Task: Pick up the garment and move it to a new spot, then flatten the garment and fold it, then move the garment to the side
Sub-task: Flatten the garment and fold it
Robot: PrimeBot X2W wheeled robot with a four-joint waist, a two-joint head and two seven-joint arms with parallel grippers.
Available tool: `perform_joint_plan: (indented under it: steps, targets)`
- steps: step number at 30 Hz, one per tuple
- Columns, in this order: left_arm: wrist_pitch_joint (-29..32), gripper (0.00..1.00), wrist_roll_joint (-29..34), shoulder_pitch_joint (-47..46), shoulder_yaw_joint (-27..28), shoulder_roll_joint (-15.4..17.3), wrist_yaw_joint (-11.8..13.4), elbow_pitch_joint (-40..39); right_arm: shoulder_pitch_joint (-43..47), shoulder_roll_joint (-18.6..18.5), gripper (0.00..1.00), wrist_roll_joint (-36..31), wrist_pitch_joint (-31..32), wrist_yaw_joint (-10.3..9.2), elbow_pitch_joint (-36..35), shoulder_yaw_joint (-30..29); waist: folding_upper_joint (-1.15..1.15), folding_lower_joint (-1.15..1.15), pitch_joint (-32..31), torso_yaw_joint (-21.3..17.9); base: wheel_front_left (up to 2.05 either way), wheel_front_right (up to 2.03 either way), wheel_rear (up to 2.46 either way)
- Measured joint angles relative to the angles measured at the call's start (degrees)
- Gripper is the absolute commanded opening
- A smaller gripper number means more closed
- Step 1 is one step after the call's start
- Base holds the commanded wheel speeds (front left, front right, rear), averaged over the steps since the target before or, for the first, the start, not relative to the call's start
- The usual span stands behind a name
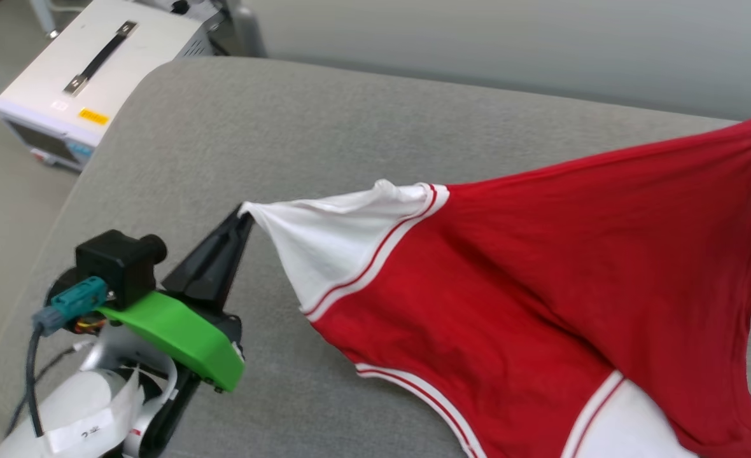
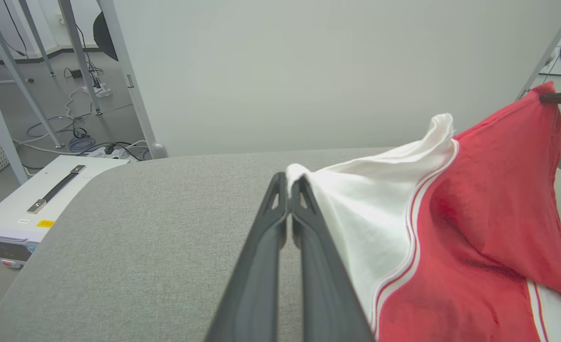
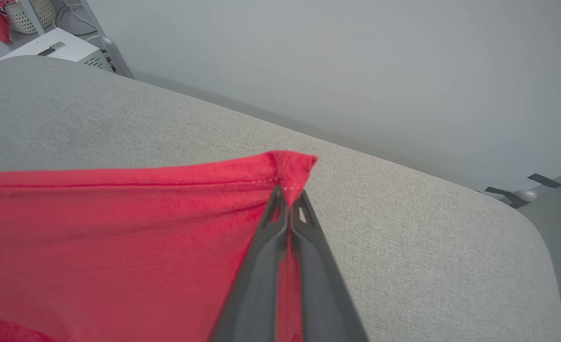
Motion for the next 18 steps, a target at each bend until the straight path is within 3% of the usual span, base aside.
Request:
perform_joint_plan:
  steps: [10,18]
  targets:
    - [-1.25,0.0,2.97,-5.75,5.75,1.77,3.31,-6.41,0.71,-1.47,0.0,0.7,-0.88,0.0,-12.39,-2.18,0.0,0.0,-4.0,-6.84,0.0,0.0,0.0]
    - [-4.36,0.0,4.37,-12.27,12.57,1.93,6.1,-7.88,-1.3,2.47,0.0,1.24,-0.56,0.0,-20.03,-4.7,0.0,0.0,-5.64,-11.4,0.0,0.0,0.0]
